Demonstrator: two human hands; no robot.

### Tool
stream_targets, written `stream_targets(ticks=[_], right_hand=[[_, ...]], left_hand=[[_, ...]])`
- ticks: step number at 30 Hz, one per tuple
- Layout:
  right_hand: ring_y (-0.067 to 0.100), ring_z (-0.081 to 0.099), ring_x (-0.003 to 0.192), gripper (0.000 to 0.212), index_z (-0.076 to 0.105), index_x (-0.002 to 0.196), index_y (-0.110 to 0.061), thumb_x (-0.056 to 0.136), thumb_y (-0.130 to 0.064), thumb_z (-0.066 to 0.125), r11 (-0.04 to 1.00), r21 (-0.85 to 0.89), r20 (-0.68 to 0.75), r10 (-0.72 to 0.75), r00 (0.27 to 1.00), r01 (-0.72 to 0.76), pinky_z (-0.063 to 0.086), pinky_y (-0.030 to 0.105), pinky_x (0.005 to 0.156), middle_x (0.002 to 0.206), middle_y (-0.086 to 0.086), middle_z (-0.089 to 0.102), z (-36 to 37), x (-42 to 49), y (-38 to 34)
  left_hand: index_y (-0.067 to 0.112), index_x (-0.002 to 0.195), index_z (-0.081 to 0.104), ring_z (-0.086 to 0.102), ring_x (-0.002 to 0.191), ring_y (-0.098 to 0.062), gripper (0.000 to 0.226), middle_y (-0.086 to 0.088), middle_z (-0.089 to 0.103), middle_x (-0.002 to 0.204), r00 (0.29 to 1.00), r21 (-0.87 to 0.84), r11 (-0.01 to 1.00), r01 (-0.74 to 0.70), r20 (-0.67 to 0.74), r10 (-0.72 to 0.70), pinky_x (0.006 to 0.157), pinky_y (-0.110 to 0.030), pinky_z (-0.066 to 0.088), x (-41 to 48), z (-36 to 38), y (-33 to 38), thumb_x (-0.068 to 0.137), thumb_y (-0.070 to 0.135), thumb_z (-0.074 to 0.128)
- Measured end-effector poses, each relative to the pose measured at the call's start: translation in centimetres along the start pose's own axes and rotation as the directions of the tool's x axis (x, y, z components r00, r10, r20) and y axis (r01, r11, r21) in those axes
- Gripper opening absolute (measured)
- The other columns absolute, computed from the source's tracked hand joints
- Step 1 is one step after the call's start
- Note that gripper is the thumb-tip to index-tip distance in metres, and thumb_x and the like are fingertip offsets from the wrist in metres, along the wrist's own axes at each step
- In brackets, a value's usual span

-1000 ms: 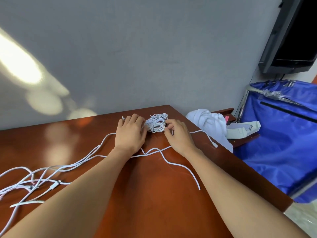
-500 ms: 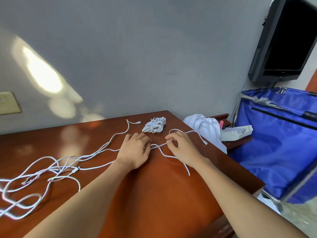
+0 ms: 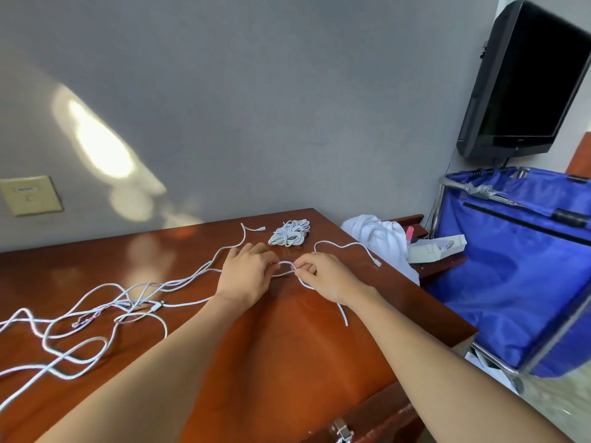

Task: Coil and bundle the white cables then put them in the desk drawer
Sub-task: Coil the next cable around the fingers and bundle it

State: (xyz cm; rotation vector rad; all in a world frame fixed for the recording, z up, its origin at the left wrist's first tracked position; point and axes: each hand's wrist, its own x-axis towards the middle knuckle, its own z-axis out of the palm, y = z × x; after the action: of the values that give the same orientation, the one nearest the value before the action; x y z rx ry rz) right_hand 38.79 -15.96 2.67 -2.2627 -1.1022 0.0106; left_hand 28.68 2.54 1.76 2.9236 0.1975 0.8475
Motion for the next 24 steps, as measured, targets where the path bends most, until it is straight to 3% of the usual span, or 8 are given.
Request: stream_targets(ticks=[6,12,18,24], right_hand=[[0.009,0.072,0.079,0.01,0.073,0.1,-0.024,0.101,-0.026,0.063,0.986,0.166,-0.011,0.005,1.0,-0.003,0.059,0.034,0.084,0.085,-0.007,0.075,-0.2,0.5,-3.0],[0.009,0.073,0.072,0.013,0.073,0.103,-0.017,0.103,-0.024,0.062,0.95,0.313,0.001,0.004,1.0,-0.004,0.051,0.02,0.068,0.085,-0.001,0.076,0.6,1.1,-7.1],[0.009,0.07,0.069,0.009,0.071,0.102,-0.015,0.101,-0.02,0.064,0.924,0.38,-0.002,-0.039,0.999,0.037,0.052,0.025,0.069,0.087,0.001,0.077,2.4,2.4,-12.5],[0.006,0.066,0.063,0.013,0.07,0.106,-0.007,0.101,-0.017,0.065,0.878,0.468,-0.049,-0.086,0.995,0.099,0.052,0.019,0.062,0.086,0.003,0.076,4.0,4.0,-18.0]], left_hand=[[0.032,0.113,0.074,0.064,0.101,-0.023,0.021,0.008,0.065,0.103,0.997,-0.065,0.996,0.064,-0.031,-0.066,0.087,-0.038,0.04,-1.2,-3.2,-1.7,0.103,0.037,0.056],[0.034,0.114,0.072,0.064,0.105,-0.02,0.024,0.01,0.065,0.114,0.993,-0.015,0.994,0.105,0.049,-0.104,0.093,-0.035,0.04,-3.8,-6.7,-5.1,0.103,0.032,0.051],[0.034,0.11,0.071,0.062,0.105,-0.015,0.024,0.013,0.065,0.113,0.99,0.028,0.994,0.107,0.094,-0.109,0.093,-0.035,0.037,-5.9,-11.2,-7.9,0.103,0.032,0.049],[0.025,0.103,0.073,0.062,0.102,-0.022,0.031,0.007,0.068,0.103,0.983,-0.001,0.986,0.165,0.076,-0.165,0.091,-0.037,0.042,-8.4,-15.1,-9.7,0.105,0.037,0.045]])
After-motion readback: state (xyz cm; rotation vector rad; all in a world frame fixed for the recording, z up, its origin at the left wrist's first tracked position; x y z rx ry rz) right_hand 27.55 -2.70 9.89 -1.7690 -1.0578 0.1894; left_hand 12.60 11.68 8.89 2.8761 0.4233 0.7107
